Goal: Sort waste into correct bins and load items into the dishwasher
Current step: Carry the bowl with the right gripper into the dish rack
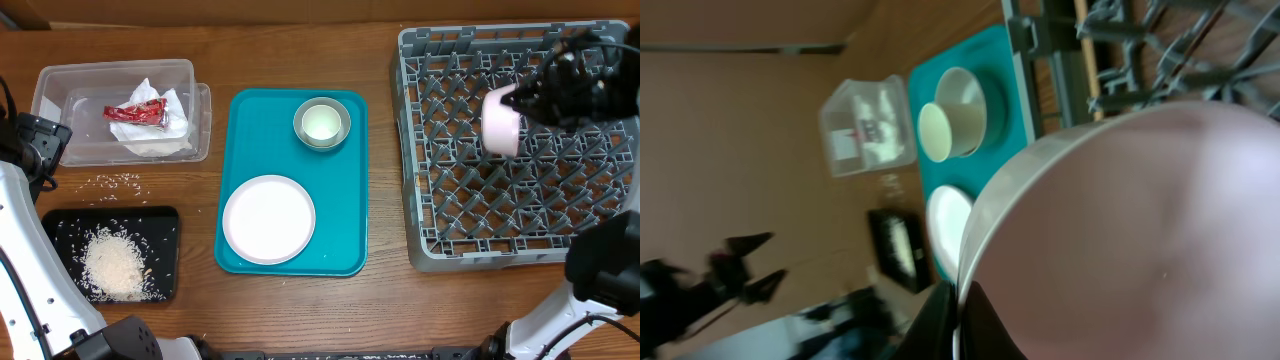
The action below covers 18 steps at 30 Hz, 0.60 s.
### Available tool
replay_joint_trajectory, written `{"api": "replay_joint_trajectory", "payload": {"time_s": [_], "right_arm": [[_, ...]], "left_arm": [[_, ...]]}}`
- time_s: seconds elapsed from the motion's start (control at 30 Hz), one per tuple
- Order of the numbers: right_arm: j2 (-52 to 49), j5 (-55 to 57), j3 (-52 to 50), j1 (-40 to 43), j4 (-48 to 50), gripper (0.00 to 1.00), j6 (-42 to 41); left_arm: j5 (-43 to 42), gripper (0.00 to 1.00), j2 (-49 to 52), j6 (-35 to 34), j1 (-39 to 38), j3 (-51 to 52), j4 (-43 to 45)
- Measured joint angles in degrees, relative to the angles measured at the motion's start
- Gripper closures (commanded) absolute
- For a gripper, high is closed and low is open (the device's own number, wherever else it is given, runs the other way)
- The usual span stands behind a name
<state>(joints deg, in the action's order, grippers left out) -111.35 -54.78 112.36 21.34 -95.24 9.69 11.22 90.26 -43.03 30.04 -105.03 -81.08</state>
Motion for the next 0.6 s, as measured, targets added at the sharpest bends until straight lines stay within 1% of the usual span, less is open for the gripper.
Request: {"api": "replay_joint_trajectory", "payload": {"time_s": [0.17,0.27,0.4,0.6], "right_arm": [[-0.04,-9.27,-12.13,2.73,-0.83,0.96,10.73],[-0.07,-13.88,-17.25,3.10,-0.37,0.96,15.74],[-0.07,-18.95,-20.59,3.13,0.76,0.96,19.34],[-0.04,-22.38,-21.90,1.81,2.29,0.96,21.46]], "left_arm": [[0.00,0.00,0.00,0.00,0.00,0.00,0.02],[0.00,0.00,0.00,0.00,0.00,0.00,0.00],[0.00,0.00,0.00,0.00,0.00,0.00,-0.02],[0.00,0.00,0.00,0.00,0.00,0.00,0.00]]}}
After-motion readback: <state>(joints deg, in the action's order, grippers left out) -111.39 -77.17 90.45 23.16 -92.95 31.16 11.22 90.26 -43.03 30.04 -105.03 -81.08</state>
